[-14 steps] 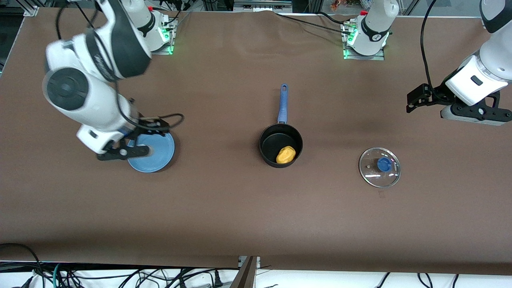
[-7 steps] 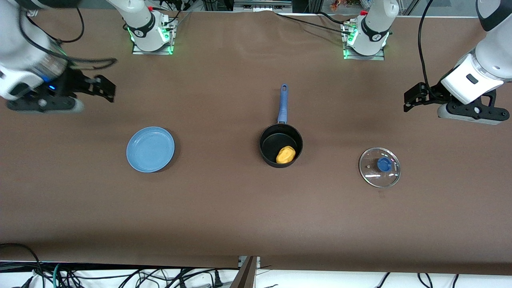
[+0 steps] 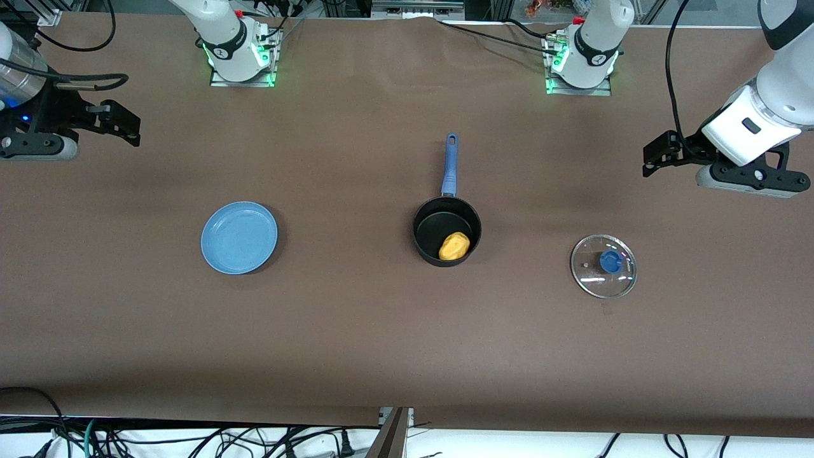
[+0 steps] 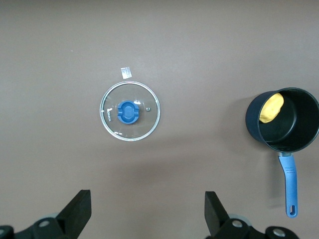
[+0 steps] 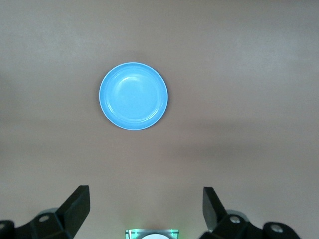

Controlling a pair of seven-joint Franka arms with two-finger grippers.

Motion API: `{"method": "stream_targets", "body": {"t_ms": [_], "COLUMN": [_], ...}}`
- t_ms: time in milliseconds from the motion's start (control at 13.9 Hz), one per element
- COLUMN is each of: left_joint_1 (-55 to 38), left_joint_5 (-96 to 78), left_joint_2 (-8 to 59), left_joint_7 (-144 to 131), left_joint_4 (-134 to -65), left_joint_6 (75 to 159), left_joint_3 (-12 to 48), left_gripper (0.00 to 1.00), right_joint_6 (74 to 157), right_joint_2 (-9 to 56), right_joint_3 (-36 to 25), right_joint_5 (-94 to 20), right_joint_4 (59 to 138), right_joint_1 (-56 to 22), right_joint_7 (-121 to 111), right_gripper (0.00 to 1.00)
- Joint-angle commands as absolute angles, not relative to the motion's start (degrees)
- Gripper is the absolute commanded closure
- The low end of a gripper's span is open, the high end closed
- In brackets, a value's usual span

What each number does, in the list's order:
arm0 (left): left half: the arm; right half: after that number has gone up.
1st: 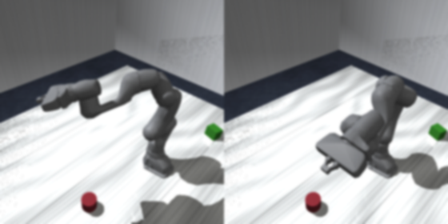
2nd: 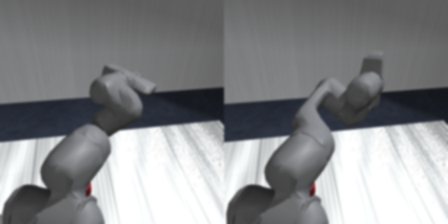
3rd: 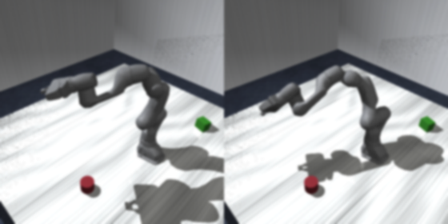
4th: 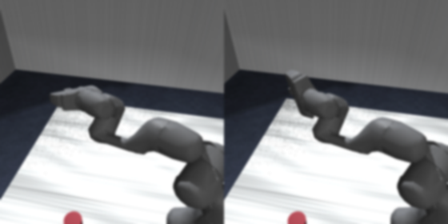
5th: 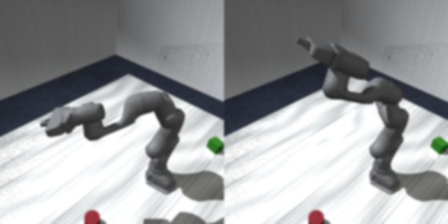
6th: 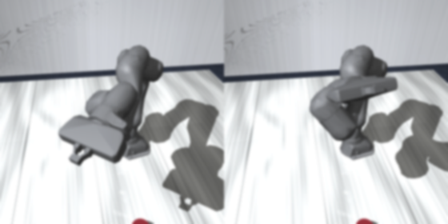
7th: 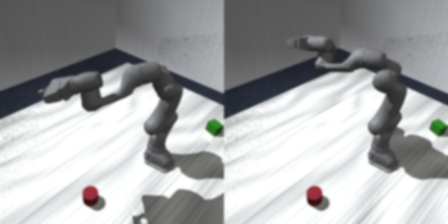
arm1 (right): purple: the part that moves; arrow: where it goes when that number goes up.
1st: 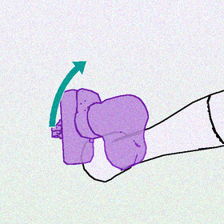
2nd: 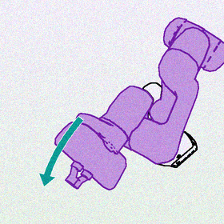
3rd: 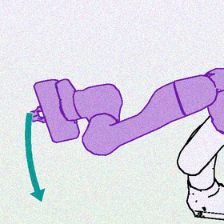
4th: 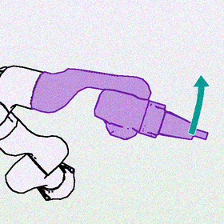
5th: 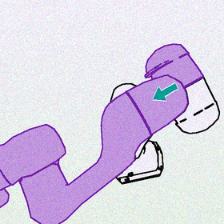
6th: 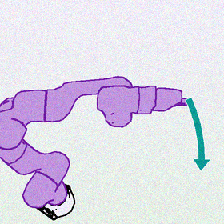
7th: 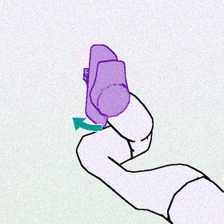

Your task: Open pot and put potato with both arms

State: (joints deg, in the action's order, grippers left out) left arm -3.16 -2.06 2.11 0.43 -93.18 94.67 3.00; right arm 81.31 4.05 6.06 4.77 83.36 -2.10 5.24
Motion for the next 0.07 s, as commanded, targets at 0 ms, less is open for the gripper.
{"method": "stream_targets", "body": {"t_ms": [0], "left_joint_1": [-3.3], "left_joint_5": [-0.8], "left_joint_2": [2.4], "left_joint_7": [-0.2], "left_joint_4": [-91.8], "left_joint_6": [93.4], "left_joint_3": [3.0], "left_gripper": [0.0], "right_joint_6": [80.4], "right_joint_2": [4.0], "right_joint_3": [6.4], "right_joint_5": [4.5], "right_joint_4": [83.2], "right_joint_1": [-1.7], "right_joint_7": [4.1], "right_gripper": [0.0]}}
